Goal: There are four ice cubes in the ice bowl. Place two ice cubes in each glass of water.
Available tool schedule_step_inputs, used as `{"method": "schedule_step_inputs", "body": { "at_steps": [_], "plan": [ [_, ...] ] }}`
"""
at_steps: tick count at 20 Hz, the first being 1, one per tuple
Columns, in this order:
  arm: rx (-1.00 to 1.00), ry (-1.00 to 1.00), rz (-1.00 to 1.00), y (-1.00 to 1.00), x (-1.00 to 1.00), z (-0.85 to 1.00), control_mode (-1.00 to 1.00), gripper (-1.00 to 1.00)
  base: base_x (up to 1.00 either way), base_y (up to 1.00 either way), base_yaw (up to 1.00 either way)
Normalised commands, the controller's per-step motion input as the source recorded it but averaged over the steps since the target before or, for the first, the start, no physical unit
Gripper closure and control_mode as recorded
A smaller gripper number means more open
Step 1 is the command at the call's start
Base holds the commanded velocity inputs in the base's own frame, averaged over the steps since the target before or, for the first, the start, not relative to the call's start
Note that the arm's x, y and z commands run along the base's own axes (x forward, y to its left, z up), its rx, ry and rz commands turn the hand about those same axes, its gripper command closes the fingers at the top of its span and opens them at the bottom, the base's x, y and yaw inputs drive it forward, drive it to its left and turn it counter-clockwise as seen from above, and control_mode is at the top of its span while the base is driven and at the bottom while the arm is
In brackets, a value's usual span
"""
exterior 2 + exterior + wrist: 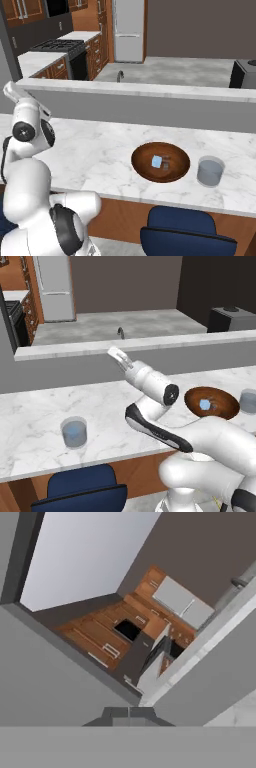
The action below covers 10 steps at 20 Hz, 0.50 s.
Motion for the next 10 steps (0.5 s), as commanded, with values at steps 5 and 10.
{"method": "schedule_step_inputs", "body": {
  "at_steps": [5,10],
  "plan": [
    [0.00,0.28,-0.15,-0.58,-0.35,1.00,-1.00,1.00,0.00,0.00,0.00],
    [-0.14,0.47,-0.08,-0.59,-0.08,0.44,-1.00,1.00,0.00,0.00,0.00]
  ]
}}
